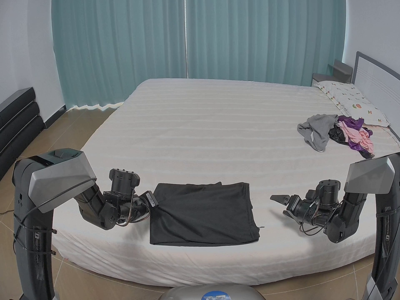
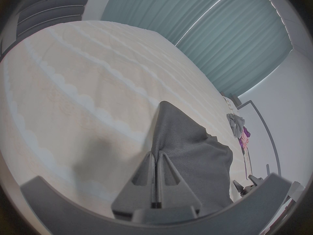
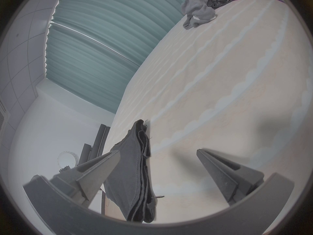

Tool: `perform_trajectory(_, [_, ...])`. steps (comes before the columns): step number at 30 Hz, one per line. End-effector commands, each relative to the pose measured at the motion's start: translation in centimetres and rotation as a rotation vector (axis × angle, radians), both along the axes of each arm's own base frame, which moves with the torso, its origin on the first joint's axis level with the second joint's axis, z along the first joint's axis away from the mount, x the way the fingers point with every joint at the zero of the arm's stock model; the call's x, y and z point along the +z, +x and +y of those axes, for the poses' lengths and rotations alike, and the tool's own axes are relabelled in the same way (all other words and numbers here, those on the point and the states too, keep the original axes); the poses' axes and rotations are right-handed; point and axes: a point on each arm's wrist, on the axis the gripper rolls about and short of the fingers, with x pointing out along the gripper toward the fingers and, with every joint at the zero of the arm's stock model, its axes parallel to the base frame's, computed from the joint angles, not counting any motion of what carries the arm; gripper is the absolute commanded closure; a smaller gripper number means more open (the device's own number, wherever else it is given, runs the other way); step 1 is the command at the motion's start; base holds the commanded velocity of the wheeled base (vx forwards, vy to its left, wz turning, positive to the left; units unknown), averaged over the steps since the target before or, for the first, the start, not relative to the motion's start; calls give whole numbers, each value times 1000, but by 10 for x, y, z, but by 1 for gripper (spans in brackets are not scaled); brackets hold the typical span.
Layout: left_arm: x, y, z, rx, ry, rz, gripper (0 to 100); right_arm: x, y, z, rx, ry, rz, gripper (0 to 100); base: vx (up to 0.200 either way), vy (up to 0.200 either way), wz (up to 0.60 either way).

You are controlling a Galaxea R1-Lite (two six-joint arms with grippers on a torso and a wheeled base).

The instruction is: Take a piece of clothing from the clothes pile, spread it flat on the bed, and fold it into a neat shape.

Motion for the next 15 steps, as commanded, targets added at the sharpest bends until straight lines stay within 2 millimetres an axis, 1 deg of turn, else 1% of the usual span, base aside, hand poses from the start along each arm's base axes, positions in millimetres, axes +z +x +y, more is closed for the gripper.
perform_trajectory(1, [-1,-1,-3,-6,1,2,100,0,0,0,0,0,2,0,0,0,0])
perform_trajectory(6, [-1,-2,-6,22,-2,2,100,0,0,0,0,0,2,0,0,0,0])
perform_trajectory(13, [-2,-5,-9,13,-2,11,100,0,0,0,0,0,2,0,0,0,0])
perform_trajectory(14, [-3,-6,-9,14,-2,16,0,0,0,0,0,0,2,0,0,0,0])
perform_trajectory(15, [-3,-6,-9,13,-2,20,0,0,0,0,0,0,2,0,0,0,0])
